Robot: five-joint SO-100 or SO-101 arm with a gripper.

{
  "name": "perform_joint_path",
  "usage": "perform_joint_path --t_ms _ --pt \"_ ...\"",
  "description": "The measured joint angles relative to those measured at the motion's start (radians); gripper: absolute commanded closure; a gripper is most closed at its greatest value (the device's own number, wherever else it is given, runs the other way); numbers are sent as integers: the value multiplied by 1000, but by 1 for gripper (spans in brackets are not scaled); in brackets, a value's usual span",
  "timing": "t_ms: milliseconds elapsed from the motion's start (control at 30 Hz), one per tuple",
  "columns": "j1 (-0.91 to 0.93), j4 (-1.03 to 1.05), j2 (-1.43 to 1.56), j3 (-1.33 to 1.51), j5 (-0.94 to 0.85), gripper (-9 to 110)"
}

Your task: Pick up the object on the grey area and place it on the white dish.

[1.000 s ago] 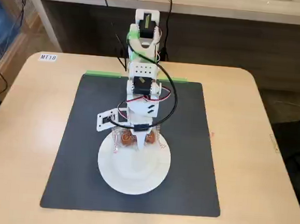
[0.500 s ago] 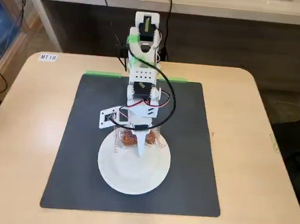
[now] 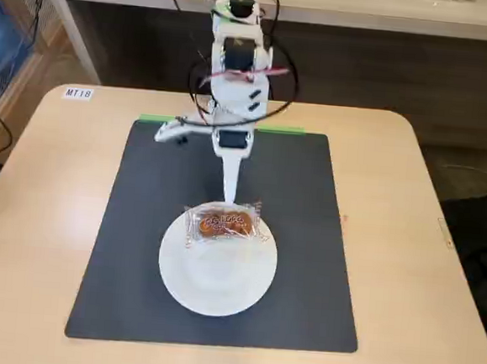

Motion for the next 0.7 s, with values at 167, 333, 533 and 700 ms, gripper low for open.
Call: perform_joint_path --t_ms 167,333,533,700 --pt "-8 -72 241 222 -117 102" --pt "-14 -201 528 565 -144 102" --pt "6 -224 816 870 -144 102" --pt "31 -224 934 996 -167 102"
